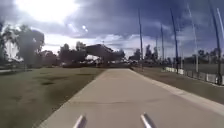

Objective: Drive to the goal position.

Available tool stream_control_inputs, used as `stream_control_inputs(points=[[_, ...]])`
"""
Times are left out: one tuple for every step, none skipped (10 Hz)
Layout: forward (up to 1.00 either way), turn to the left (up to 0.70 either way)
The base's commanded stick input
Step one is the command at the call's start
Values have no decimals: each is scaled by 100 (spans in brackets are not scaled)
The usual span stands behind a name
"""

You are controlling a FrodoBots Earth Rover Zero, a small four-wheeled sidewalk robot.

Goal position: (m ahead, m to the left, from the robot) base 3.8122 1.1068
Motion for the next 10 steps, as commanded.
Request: stream_control_inputs(points=[[100,0],[100,0],[100,0],[100,0],[100,0],[100,0],[100,0],[100,0],[100,0],[100,0]])
